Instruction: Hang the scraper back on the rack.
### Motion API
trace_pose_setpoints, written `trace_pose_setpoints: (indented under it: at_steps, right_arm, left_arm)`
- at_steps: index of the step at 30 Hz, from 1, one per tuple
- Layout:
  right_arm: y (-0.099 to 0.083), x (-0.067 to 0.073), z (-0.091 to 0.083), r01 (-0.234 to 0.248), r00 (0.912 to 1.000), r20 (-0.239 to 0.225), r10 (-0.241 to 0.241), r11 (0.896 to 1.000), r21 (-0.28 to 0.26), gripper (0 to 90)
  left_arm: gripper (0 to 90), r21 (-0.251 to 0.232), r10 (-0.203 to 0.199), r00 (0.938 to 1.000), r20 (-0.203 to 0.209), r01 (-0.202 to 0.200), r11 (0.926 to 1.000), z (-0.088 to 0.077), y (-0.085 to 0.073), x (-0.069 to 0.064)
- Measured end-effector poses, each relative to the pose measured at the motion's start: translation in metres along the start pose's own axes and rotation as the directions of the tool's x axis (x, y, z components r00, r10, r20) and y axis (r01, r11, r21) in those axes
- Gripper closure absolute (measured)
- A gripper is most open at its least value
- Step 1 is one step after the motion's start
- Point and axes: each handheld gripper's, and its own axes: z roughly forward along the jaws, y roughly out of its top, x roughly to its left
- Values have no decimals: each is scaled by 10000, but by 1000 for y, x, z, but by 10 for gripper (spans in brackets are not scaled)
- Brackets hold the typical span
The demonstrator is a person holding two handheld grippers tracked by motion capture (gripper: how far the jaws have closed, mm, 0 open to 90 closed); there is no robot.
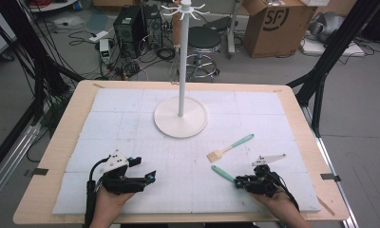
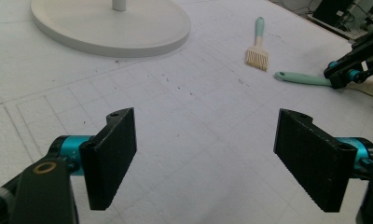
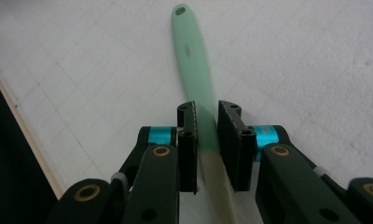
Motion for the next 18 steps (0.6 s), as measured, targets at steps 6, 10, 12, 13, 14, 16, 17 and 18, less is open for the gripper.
trace_pose_setpoints:
  at_steps: [6,10,12,13,14,16,17,18]
  right_arm:
    - [-2,-2,0,-150,9999,-54,149,9998,-140,789]
    - [-1,4,-1,195,9992,361,-190,9997,-155,811]
    - [-3,3,-2,104,9995,299,-94,9995,-314,815]
    - [-3,2,-2,-46,9998,199,54,9992,-392,816]
    - [-3,1,-3,-100,9999,81,105,9983,-569,817]
    - [0,-1,-7,-438,9981,-472,389,9931,-1087,817]
    - [4,0,-10,-506,9973,-602,429,9897,-1335,817]
    - [9,0,-11,-570,9957,-805,454,9873,-1480,817]
  left_arm:
    - [217,-11,18,10000,3,-18,10000,0,0,-1]
    - [217,7,-22,10000,-25,22,10000,-1,-1,1]
    - [217,-13,-54,10000,-72,54,10000,-3,-2,2]
    - [216,-43,-80,9999,-71,80,10000,-4,-2,3]
    - [217,-78,-115,9999,-75,114,9999,-5,-2,3]
    - [217,-79,-143,9998,-156,142,9999,-6,-3,4]
    - [216,-103,-168,9997,-180,166,9998,-6,-3,5]
    - [217,-95,-153,9997,-176,151,9998,-7,-3,5]
